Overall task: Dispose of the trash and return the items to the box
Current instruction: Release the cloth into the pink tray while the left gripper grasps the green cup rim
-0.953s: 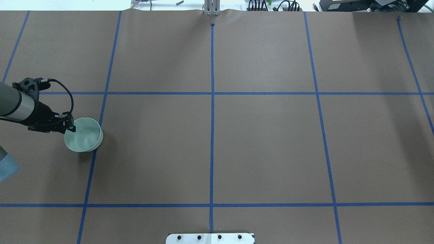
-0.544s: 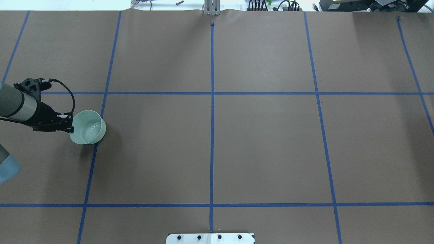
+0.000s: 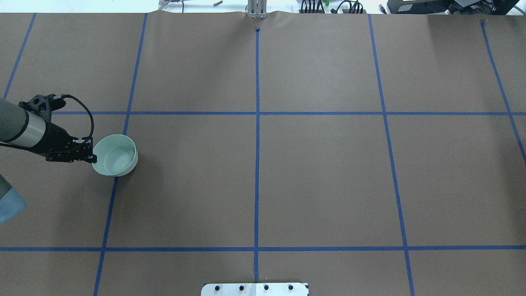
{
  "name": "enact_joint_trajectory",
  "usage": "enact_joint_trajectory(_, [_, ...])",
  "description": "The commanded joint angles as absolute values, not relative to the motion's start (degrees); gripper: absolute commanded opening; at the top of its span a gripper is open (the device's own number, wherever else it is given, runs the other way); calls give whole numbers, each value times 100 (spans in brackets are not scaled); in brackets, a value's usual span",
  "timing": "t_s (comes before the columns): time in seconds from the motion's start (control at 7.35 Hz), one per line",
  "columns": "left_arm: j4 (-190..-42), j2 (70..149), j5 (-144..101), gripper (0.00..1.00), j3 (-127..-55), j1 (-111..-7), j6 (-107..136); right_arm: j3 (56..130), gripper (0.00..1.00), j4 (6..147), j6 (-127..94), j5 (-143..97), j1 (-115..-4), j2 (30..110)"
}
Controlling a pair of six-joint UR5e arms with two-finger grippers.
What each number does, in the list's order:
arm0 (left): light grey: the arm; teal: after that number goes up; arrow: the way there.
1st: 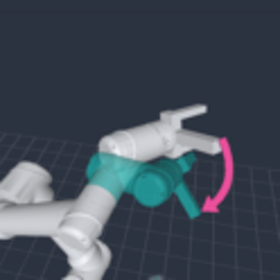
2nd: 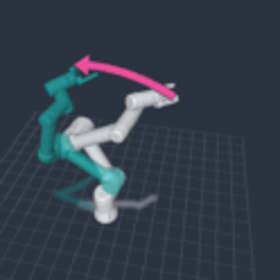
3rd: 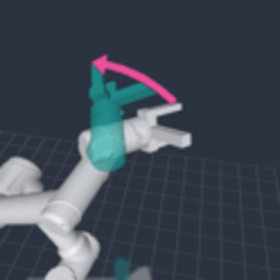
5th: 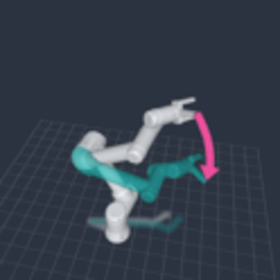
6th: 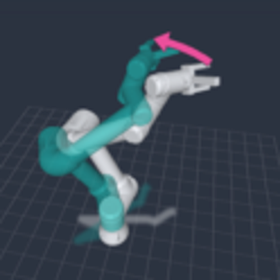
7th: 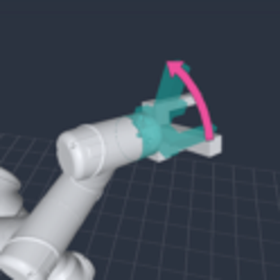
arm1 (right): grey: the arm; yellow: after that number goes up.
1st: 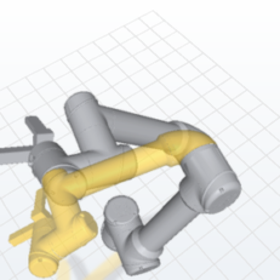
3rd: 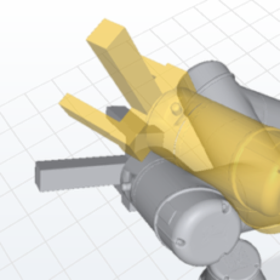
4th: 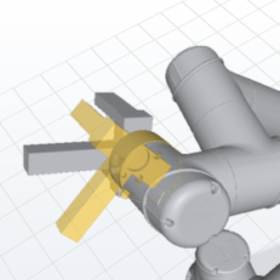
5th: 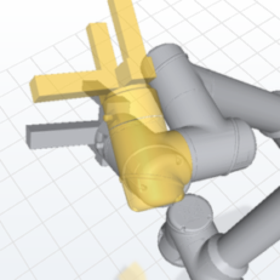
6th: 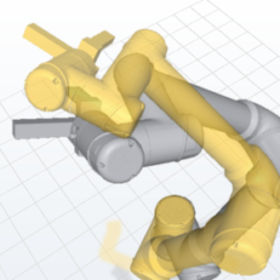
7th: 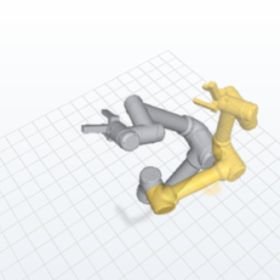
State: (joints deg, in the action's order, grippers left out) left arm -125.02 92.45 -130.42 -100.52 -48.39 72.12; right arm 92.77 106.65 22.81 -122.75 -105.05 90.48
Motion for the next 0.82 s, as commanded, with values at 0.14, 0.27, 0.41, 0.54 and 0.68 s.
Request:
enact_joint_trajectory(0.14, [-12428, 9324, -13927, 0, -10230, -5428, 7233, 9264, 0, 10583, 2521, -12226, -10617, 9298])
enact_joint_trajectory(0.27, [-12254, 9447, -14287, 0, -10222, -5814, 7199, 9142, 0, 10425, 2514, -12226, -10617, 9351])
enact_joint_trajectory(0.41, [-12217, 9466, -14448, 0, -10178, -6079, 7163, 8819, 0, 9910, 2488, -12226, -10617, 9378])
enact_joint_trajectory(0.54, [-12217, 9466, -14475, 0, -10160, -6239, 7154, 8311, 0, 9314, 2426, -12234, -10608, 9291])
enact_joint_trajectory(0.68, [-12217, 9466, -14624, 0, -10134, -6449, 7085, 8019, 95, 9012, 2426, -12269, -10608, 9186])
